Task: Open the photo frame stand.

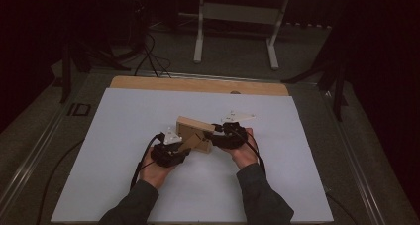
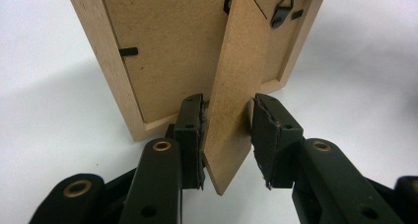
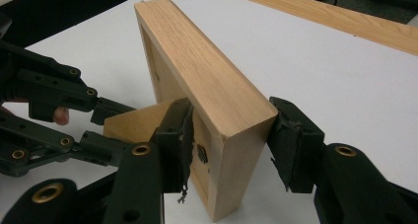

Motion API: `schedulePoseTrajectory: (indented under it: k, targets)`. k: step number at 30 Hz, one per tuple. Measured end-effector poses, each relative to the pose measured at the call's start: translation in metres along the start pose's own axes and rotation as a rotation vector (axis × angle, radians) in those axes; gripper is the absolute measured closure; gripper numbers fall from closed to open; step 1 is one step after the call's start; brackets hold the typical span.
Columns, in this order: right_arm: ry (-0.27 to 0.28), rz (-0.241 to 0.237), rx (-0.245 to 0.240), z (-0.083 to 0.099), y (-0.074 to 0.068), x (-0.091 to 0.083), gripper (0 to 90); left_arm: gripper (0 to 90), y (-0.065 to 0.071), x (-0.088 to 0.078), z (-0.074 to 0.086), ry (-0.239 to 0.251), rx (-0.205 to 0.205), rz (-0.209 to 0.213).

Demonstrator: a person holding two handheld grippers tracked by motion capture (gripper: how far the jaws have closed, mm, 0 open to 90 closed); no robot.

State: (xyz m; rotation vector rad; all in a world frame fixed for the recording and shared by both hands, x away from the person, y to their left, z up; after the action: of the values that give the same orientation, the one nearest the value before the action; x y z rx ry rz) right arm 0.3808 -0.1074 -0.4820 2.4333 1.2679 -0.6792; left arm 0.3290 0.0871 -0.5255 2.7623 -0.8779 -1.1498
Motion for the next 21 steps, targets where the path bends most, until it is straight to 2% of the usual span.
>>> schedulePoseTrajectory:
  k: [6,10,21]
  targets:
    - [-0.002,-0.004,-0.008,0.0001,-0.0012,-0.0007,53.3,66.2,0.0019,-0.0004,0.0016,-0.014,0.02,0.0]
    - [-0.006,-0.002,-0.036,-0.0005,-0.0046,-0.0003,53.1,65.2,0.0039,-0.0009,0.0031,-0.02,0.045,-0.006]
    - [-0.006,-0.031,-0.046,0.002,-0.0083,-0.0016,52.6,65.0,0.005,-0.0057,0.002,-0.002,0.053,0.012]
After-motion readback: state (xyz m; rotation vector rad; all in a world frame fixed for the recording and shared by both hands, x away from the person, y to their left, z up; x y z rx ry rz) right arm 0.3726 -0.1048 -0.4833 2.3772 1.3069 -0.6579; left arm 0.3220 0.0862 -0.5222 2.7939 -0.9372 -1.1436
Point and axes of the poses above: each handheld gripper's, and its own axes: x roughly forward along the jaws, z roughly out of its underside, y roughly to its right, the point moved 3 cm from there along x, roughly forward along the jaws, and after that the axes turned 12 degrees about -x, right-handed, at the moved point
